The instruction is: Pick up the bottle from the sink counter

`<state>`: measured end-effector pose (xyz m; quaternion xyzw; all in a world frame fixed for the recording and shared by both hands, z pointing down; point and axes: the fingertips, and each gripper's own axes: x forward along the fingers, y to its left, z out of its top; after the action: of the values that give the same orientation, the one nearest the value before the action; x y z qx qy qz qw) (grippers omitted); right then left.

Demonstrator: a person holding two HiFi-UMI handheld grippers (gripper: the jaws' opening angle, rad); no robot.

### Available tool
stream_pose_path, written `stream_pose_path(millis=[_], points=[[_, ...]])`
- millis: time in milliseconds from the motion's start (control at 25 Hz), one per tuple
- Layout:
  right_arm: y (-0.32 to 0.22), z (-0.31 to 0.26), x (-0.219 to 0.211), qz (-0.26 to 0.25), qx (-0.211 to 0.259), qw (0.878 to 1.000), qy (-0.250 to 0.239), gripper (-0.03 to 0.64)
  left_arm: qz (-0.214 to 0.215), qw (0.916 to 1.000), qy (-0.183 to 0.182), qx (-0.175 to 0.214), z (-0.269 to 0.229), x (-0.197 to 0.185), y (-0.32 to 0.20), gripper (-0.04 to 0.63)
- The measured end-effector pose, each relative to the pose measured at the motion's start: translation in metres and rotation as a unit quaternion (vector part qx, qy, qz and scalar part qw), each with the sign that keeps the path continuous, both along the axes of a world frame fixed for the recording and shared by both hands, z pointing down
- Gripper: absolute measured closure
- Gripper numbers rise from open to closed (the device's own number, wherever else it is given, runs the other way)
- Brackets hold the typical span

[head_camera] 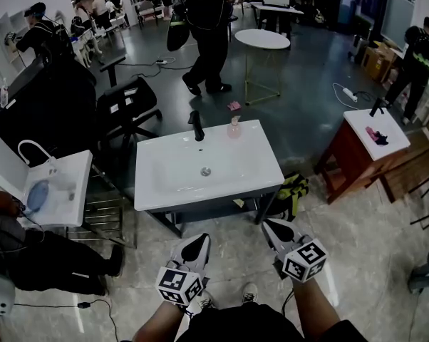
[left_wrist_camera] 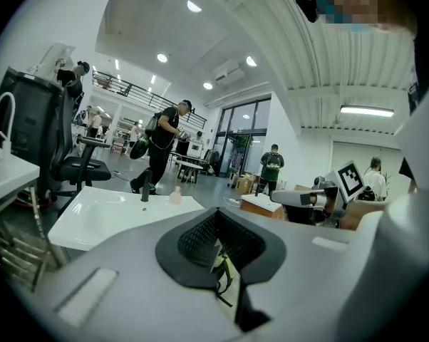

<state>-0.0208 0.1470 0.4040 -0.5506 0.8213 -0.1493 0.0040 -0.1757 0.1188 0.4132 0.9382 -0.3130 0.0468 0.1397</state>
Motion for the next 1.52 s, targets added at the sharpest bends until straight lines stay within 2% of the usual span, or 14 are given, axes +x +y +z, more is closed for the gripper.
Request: stream_pose_path(millis=[640, 1120, 1520], points=[[0.002, 0.007, 0.038, -0.032, 0.0, 0.999, -0.004, 0.617, -0.022, 0.9997, -0.008, -0.008, 0.011, 0.042, 0.012, 0.592], [0.001, 0.012, 0.074, -0.052, 0.001, 0.999, -0.015, 0.617, -0.045, 0.9988, -0.021, 0.0, 0.007, 0.075, 0.017, 0.592], [-0.005, 0.013, 0.083, -0.059, 0.003, 0.998, -0.023, 0.617, -0.059, 0.9979, -0.028, 0.002, 0.003, 0.081, 0.014, 0.592]])
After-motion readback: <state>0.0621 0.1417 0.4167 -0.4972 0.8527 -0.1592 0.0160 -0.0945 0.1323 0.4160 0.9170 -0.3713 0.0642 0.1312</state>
